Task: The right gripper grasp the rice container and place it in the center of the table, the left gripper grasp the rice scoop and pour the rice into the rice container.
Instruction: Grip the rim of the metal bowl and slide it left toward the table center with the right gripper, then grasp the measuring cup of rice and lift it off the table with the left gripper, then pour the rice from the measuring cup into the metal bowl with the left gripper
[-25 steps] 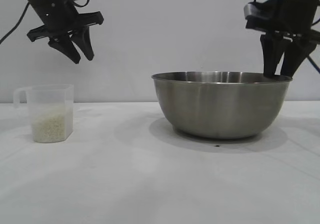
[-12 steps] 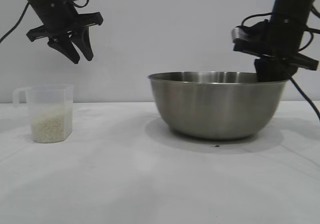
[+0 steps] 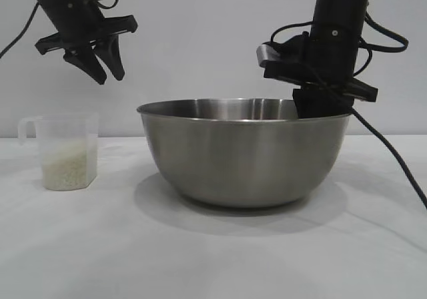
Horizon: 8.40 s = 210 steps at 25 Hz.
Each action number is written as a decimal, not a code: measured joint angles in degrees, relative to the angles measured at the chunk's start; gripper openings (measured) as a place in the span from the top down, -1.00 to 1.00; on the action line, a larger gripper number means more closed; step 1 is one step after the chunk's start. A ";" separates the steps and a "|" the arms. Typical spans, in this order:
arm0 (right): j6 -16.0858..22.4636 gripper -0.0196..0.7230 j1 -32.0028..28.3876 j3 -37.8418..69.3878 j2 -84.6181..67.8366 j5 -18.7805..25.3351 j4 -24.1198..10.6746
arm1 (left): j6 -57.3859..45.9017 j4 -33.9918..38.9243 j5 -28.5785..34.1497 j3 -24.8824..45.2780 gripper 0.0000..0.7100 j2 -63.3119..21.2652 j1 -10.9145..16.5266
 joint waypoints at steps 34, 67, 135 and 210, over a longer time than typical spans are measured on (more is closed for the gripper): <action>9.31 0.12 7.85 65.00 -87.05 -10.47 -6.94 | 9.70 -4.43 -4.95 5.44 0.36 -10.87 -0.47; 10.13 0.26 7.85 71.96 -109.03 -5.07 -7.01 | -22.79 21.96 -70.59 84.68 0.51 -41.54 -11.91; 10.26 0.28 7.85 71.96 -109.03 -5.07 -7.01 | -15.40 8.12 -99.70 71.32 1.00 -5.38 -11.91; 10.26 0.28 7.85 71.96 -109.03 -5.07 -7.11 | 55.60 86.96 -62.77 36.63 1.00 -18.54 -22.20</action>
